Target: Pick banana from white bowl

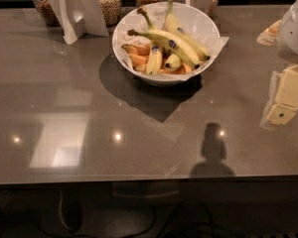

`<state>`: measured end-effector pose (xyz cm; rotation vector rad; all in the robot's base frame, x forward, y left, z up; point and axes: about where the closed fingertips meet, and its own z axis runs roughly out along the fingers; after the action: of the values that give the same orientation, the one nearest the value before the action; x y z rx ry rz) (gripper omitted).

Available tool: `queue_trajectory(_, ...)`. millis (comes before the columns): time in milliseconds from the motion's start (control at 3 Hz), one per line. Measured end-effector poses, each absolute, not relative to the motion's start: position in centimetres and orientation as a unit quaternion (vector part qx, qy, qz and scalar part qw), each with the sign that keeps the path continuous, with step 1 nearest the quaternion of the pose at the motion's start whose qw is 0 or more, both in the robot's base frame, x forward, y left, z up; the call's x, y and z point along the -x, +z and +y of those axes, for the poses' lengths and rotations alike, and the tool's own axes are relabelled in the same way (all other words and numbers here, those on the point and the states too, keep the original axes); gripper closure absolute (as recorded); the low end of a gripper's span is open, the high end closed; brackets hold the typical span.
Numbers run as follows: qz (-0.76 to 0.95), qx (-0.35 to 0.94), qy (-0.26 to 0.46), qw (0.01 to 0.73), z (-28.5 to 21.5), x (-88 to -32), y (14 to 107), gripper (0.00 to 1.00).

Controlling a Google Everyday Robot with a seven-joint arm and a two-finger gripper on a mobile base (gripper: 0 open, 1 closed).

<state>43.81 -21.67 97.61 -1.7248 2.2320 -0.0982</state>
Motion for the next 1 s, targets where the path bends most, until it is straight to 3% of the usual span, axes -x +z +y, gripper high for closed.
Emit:
queue_trajectory(667,0.776,0.605,-0.026,0.177,-20.6,-44.5,97.9,0.00)
queue_trajectory(1000,0.771,0.597,0.004,0.220,-18.2,-47.0,97.9,0.00)
